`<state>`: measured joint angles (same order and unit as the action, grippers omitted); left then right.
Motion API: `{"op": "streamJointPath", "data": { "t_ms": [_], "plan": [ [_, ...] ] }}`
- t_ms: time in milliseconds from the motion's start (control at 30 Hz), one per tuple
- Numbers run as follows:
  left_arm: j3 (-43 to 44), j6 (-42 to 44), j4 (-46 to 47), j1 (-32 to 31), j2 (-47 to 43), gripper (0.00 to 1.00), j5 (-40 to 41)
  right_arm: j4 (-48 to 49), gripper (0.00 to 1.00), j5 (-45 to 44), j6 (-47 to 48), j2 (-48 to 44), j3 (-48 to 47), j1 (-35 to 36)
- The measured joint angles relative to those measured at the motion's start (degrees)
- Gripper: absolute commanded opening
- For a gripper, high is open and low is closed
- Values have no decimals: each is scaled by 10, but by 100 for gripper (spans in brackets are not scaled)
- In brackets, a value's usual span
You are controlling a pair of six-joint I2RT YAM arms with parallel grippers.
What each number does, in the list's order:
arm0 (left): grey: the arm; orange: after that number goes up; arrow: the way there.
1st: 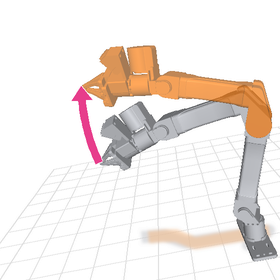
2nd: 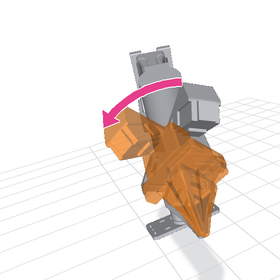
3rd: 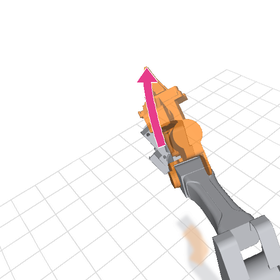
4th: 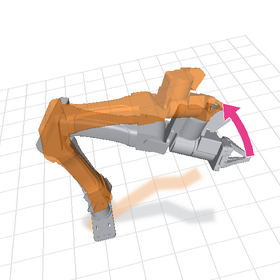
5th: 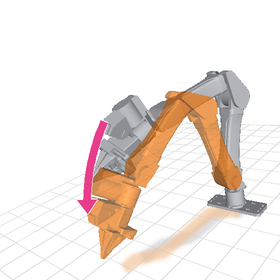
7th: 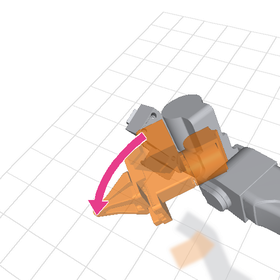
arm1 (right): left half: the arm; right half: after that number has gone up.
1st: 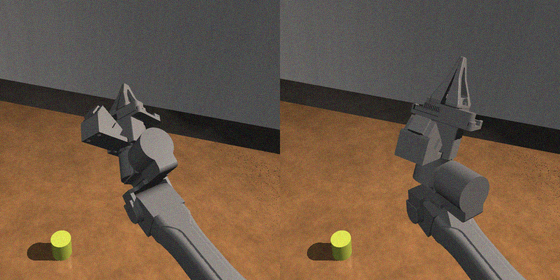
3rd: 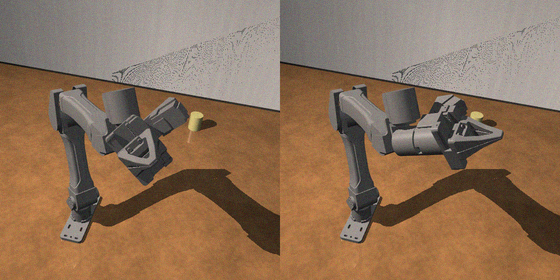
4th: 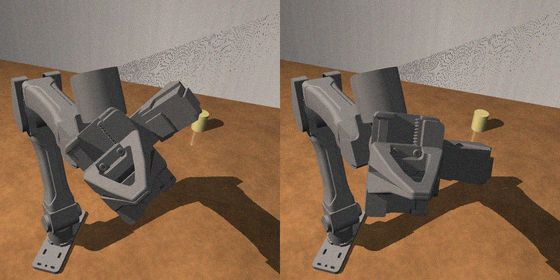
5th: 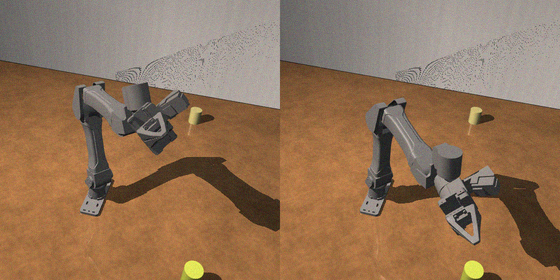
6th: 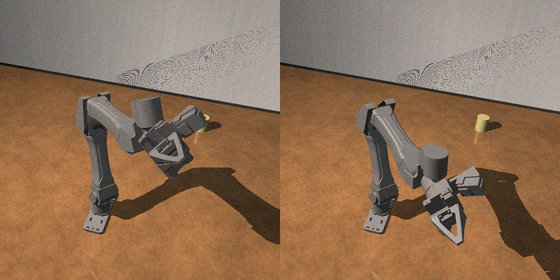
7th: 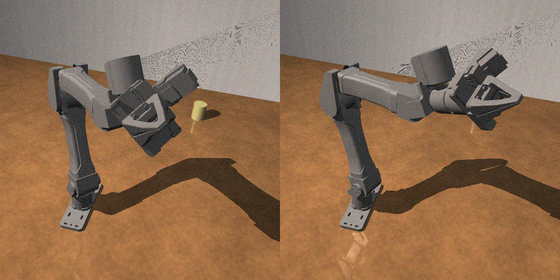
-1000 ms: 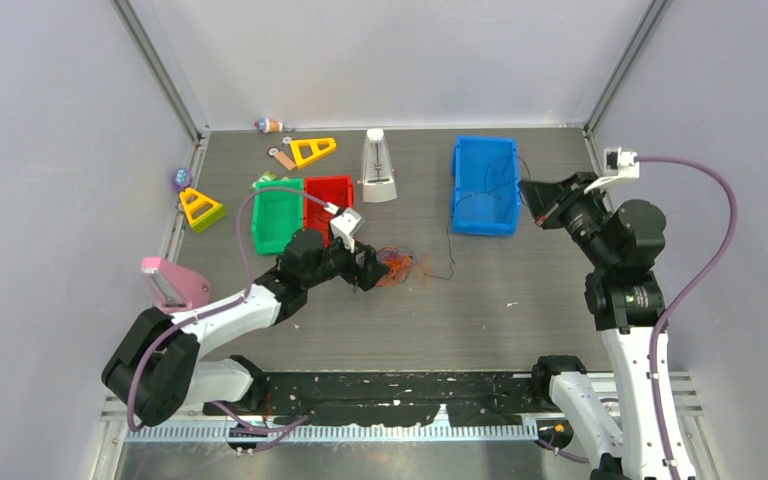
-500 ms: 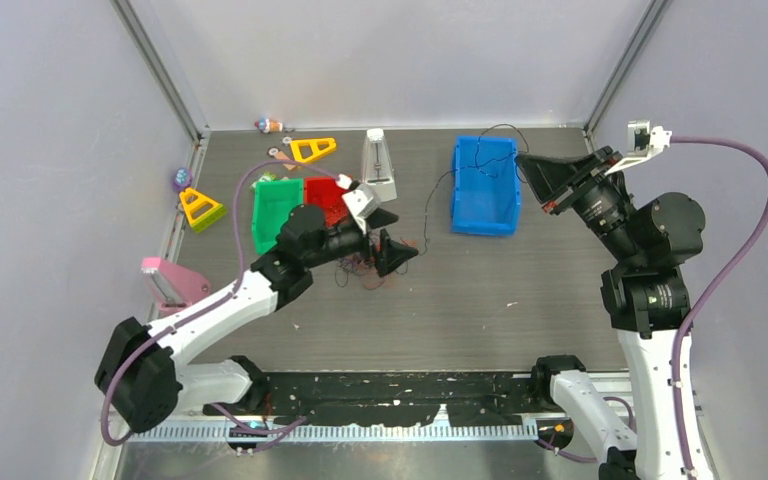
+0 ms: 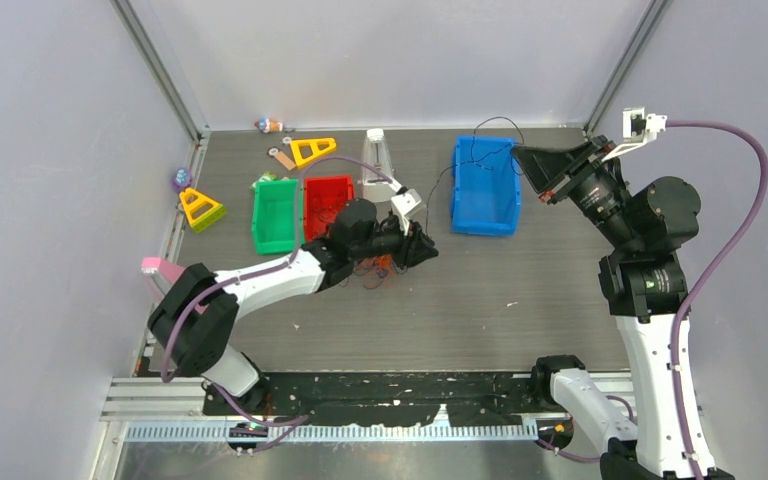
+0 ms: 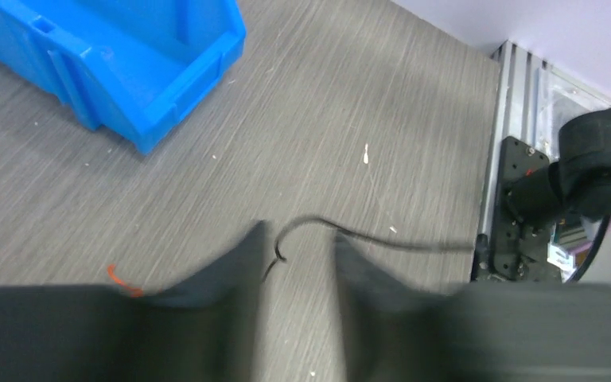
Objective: Untangle the cables
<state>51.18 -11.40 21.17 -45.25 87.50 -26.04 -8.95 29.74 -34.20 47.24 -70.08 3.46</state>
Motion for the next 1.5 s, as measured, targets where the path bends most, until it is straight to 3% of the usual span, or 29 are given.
{"op": "streamJointPath", "data": {
  "t_ms": [167,400,567,800,933,1033,1133,1300,1500],
  "plan": [
    [45,-13,0,0,26,0,-2,1,5,-1,-2,0,0,1],
    [73,-77,-21,0,-12,0,-37,12,5,-27,6,-11,57,1],
    [125,-256,73,0,-25,0,-121,26,5,-41,14,12,123,13],
    [136,-601,388,51,60,0,-214,18,5,-77,41,64,162,67],
    [118,-682,407,112,81,0,-240,23,5,-84,57,63,163,93],
    [122,-656,331,149,52,0,-255,28,5,-88,68,65,163,112],
    [158,-537,127,170,-15,0,-245,38,5,-93,77,77,163,139],
    [287,-308,-209,202,-89,0,-154,47,5,-119,93,134,139,202],
    [362,-150,-465,232,-53,0,-31,67,5,-180,110,238,70,287]
  ]
}}
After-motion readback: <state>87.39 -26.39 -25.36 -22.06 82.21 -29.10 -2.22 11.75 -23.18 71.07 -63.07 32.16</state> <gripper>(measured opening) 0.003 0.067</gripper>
